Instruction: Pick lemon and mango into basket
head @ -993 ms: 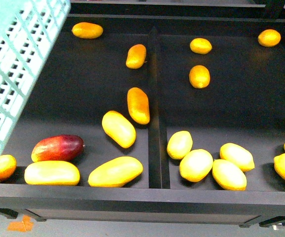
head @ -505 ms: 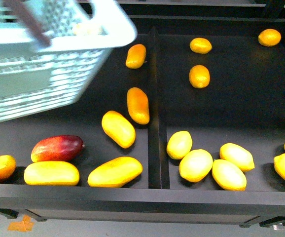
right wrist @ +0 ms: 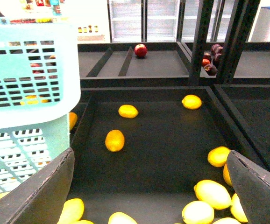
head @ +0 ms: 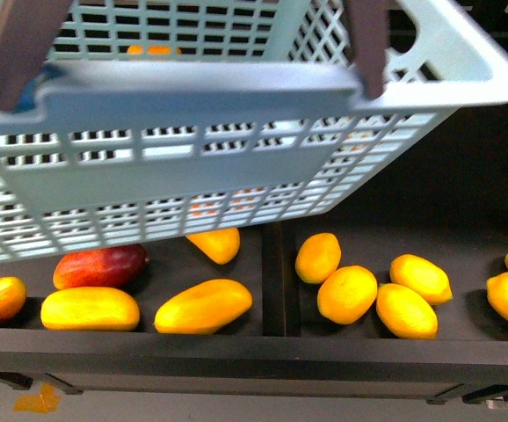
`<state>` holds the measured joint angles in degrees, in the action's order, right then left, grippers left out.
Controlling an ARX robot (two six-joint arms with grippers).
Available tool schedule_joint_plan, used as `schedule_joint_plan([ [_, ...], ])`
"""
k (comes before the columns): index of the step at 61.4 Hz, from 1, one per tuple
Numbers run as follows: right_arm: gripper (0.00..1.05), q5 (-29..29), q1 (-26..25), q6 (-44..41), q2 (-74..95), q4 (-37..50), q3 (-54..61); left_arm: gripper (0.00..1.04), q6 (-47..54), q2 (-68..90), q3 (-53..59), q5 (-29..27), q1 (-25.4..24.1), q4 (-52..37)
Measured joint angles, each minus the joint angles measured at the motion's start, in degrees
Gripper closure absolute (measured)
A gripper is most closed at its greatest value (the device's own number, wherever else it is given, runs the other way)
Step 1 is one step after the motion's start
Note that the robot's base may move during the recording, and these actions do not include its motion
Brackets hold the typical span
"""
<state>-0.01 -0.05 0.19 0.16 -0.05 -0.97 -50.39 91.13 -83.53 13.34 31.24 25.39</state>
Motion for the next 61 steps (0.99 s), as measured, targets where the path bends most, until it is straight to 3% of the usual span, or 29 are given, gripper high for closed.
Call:
schedule_joint_plan([
  [10,0.09,0.0,0.0,0.0,0.0,0.0,0.0,1.0,-0.7,-0.2,0.0,1.7,2.6,0.9],
  [28,0.09,0.1,0.0,0.1,0.1,-0.1,0.0,1.0,-0.6,-0.2,0.0,-0.1,1.9,0.9],
  [35,0.09,1.1,-2.9,2.0,12.2,-16.5,-6.8,1.0,-0.5,-0.2,0.0,-0.1,1.9,0.9],
  [38,0.09,-1.0,-5.7,1.8,17.3,-16.8,-7.3,1.0,-0.5,-0.3,0.0,0.0,2.0,0.9],
  [43,0.09,-3.4,-11.6,0.3,25.7,-11.4,-7.1,1.0,-0.5,-0.3,0.0,0.3,2.1,0.9],
  [50,0.09,-4.0,-19.5,-2.4,41.5,2.8,-8.1,1.0,-0.7,-0.3,0.0,0.6,2.1,0.9],
  [61,0.09,-2.2,-23.7,-7.6,70.5,25.1,-14.9,1.0,-0.7,-0.4,0.0,0.3,2.1,0.9],
])
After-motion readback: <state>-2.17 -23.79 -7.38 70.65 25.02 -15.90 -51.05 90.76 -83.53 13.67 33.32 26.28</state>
